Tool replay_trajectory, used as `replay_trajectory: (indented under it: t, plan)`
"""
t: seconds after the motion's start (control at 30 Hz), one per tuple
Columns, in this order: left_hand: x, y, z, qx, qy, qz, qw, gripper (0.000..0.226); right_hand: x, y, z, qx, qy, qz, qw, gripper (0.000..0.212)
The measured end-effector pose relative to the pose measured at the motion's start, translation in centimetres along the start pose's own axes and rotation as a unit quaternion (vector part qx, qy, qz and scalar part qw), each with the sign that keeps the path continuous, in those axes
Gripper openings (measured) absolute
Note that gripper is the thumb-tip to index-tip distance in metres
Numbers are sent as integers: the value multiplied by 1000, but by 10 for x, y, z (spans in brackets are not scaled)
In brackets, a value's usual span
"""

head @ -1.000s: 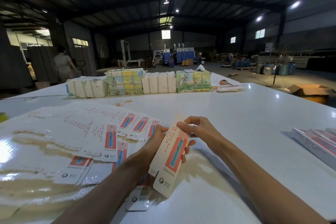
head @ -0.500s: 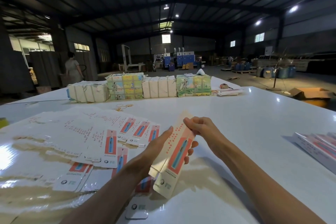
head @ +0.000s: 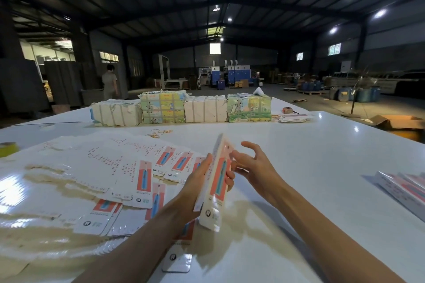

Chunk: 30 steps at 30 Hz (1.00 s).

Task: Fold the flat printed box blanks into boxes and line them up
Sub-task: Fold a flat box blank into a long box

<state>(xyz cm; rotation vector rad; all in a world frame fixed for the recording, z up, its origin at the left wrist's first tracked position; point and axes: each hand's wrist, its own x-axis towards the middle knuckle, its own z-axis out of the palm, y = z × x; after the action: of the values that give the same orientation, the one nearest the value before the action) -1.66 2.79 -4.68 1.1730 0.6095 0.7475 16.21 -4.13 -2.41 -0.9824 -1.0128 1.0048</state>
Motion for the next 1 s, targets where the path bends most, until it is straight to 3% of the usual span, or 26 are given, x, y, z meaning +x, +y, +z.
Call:
replay_trajectory:
  t: [0.07,0.27,0.33,0.43,0.5,0.6,0.67,0.83,1.0]
  plan:
    - [1,-1,-2,4,-3,16,1000,49,-1,5,1,-16,-25,-8,1000,60]
    - [-3,-8,18,24,-49,71,996,50,-6,-3,-2,-82,15,-83,993,47]
    - [-2,-7,23,49,-28,110,992,46,-7,-5,-4,-111,23,-101,988,47]
    - [3,-6,26,82,-13,135,987,56,-6,-2,-2,-157,43,-123,979,47]
    - [4,-8,28,134,-11,127,983,69,-4,1,1,-176,55,-127,975,49]
    - [6,-16,29,268,8,144,953,112,-3,3,4,-188,58,-133,971,52]
    - [8,-19,27,279,27,164,946,124,-3,3,5,-194,58,-131,970,55]
    - [13,-19,22,210,41,156,964,119,-6,4,12,-161,11,-95,982,66]
    - [17,-16,21,246,46,145,957,116,-9,4,15,-191,14,-114,975,72]
